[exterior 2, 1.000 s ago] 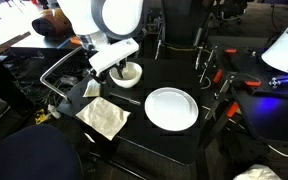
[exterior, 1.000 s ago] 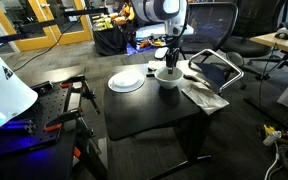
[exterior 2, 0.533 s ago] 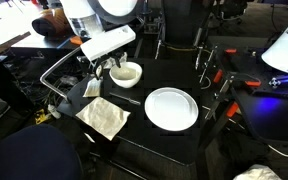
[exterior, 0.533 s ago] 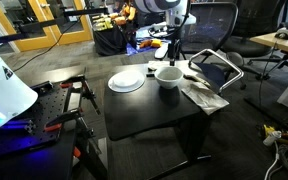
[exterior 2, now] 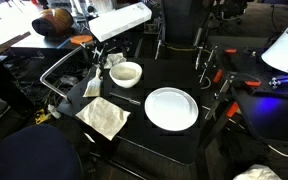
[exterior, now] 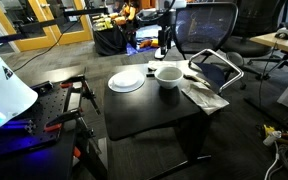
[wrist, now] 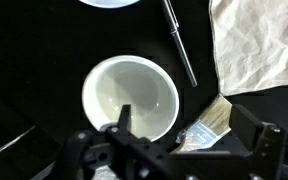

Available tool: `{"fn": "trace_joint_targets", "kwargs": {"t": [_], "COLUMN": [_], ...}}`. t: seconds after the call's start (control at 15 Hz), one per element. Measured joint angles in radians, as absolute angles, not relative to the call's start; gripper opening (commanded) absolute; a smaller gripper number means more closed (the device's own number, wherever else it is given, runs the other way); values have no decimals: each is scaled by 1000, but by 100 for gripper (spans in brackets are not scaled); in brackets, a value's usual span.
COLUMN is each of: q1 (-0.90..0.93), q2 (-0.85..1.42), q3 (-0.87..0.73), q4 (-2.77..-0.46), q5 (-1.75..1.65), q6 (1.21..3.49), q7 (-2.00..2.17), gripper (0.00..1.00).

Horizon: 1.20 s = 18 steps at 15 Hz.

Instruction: Move the white bowl backwards, put the pen inside the white bowl

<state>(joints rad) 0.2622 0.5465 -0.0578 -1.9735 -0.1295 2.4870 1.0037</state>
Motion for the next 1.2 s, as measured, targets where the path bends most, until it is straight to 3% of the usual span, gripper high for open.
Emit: {"fn": "trace_joint_targets", "kwargs": {"t": [0.6,1.2], "q1": [305,321], "q2": [407,406], "q3": [-29,-29], "q4": [-2249,-2274], "q5": [-144,-143], "q6": [2705,2717], "q7": [999,1001], "gripper": [100,100]}}
